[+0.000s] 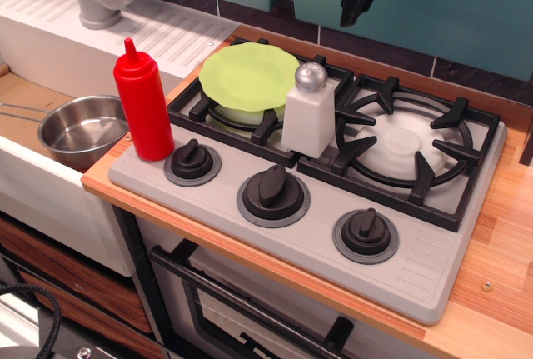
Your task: Put saltcontainer on plate and ketchupbottle in pot or pan in sink
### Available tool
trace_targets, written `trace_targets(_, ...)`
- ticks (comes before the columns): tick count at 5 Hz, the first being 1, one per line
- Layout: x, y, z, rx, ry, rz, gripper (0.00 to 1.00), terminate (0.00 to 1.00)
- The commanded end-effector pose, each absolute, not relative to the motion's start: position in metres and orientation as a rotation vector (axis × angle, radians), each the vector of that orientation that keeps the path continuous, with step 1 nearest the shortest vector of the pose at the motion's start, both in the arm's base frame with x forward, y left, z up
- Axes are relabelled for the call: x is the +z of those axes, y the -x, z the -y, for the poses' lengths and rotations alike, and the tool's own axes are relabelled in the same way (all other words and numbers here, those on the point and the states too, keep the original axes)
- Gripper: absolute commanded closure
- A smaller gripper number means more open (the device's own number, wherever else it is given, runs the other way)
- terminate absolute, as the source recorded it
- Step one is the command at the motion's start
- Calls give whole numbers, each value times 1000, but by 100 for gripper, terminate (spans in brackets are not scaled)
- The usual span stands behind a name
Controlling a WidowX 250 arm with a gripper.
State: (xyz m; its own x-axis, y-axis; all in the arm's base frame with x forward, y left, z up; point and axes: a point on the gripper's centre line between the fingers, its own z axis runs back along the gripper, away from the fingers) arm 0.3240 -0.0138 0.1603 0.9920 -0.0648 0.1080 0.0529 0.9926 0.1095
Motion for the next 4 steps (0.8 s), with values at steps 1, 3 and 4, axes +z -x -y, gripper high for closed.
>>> trace_targets(1,160,-324,14,-59,-107,112,0,0)
trace_targets(3,118,-341,16,-57,-99,197,0,0)
trace_targets(4,108,-343,12,-49,-89,207,0,0)
